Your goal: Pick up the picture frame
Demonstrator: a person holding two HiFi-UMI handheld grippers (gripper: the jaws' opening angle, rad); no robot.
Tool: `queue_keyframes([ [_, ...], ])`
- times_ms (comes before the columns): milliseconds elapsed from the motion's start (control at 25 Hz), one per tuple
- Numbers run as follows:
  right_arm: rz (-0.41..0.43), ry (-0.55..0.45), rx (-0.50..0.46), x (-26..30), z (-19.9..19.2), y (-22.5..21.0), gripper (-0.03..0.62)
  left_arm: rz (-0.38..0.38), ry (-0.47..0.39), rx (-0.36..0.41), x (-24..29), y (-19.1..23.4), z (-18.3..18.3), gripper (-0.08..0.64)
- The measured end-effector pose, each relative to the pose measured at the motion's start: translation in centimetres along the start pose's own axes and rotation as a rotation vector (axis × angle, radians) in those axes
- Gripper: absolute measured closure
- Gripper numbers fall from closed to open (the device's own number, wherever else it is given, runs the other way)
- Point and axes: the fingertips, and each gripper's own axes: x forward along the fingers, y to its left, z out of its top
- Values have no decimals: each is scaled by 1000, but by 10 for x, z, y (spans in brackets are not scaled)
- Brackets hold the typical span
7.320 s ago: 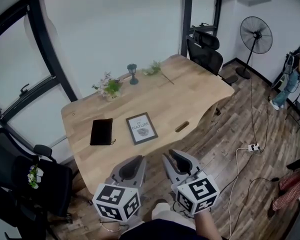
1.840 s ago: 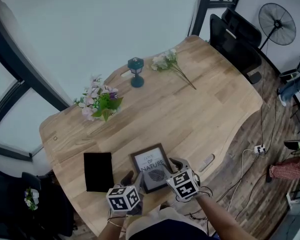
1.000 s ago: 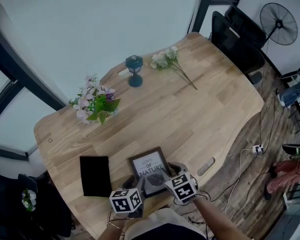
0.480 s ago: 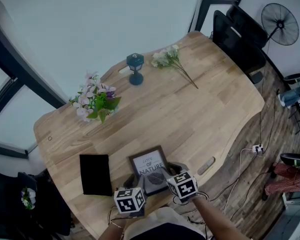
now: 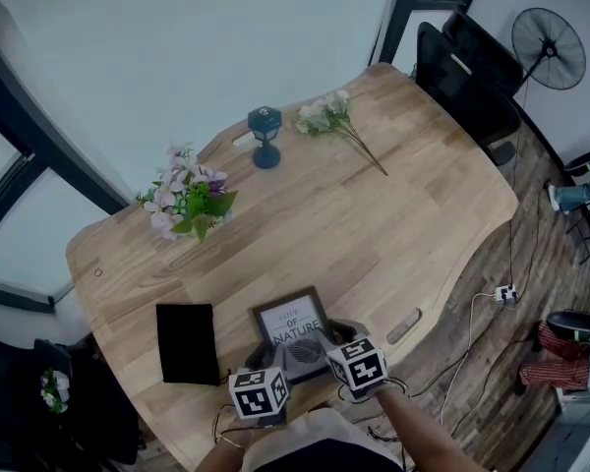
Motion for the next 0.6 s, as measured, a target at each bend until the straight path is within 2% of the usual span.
queue_keyframes([
  [280, 1, -9, 15, -1, 0, -2, 488, 42, 7, 9, 0, 2, 0, 453],
  [600, -12, -11, 12, -2, -1, -3, 502, 53, 8, -14, -1, 5, 0, 472],
])
